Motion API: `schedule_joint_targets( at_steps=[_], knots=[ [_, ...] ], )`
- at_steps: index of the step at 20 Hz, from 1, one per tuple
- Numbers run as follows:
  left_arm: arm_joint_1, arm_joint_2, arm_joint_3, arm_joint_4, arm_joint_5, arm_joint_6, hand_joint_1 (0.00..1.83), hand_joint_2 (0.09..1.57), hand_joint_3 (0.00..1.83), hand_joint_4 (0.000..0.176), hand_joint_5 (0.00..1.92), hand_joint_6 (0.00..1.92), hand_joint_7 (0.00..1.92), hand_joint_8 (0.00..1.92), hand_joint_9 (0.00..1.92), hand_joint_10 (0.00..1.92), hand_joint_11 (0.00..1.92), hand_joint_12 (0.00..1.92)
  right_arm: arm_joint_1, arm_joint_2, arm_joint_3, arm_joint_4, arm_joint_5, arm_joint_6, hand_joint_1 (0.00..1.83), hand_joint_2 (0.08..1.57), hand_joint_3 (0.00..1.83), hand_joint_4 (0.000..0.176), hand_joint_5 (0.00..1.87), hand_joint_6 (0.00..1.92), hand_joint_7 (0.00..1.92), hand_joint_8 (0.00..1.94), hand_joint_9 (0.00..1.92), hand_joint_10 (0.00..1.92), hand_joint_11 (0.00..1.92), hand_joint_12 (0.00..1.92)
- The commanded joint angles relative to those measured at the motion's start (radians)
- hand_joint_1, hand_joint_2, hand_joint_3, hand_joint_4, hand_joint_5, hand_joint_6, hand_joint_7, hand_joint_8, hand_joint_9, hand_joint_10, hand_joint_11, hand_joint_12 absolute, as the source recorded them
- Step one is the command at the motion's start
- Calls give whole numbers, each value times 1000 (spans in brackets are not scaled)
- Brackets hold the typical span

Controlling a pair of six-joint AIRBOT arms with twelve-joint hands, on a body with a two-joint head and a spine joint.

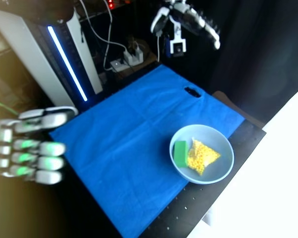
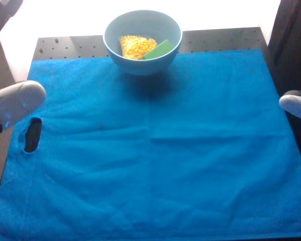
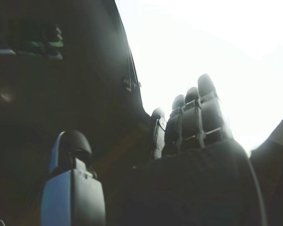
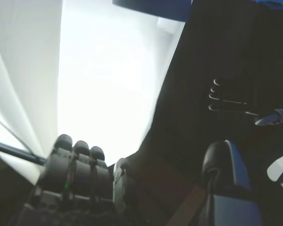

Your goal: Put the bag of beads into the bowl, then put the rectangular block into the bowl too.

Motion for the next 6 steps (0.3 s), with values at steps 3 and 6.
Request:
schedule_joint_targets(
  at_steps=[3, 6],
  knots=[
    [-42, 4, 20, 40, -126, -26, 324, 1055, 0, 113, 76, 27, 32, 3, 50, 3, 7, 49, 8, 25, -4, -16, 123, 5, 590, 916, 0, 176, 0, 0, 0, 0, 0, 0, 0, 0],
    [-161, 29, 40, 127, -126, 16, 376, 1022, 0, 16, 103, 11, 120, 9, 107, 13, 131, 52, 72, 84, -3, -74, 123, 5, 455, 992, 9, 71, 153, 15, 0, 0, 14, 2, 74, 37]
  ],
)
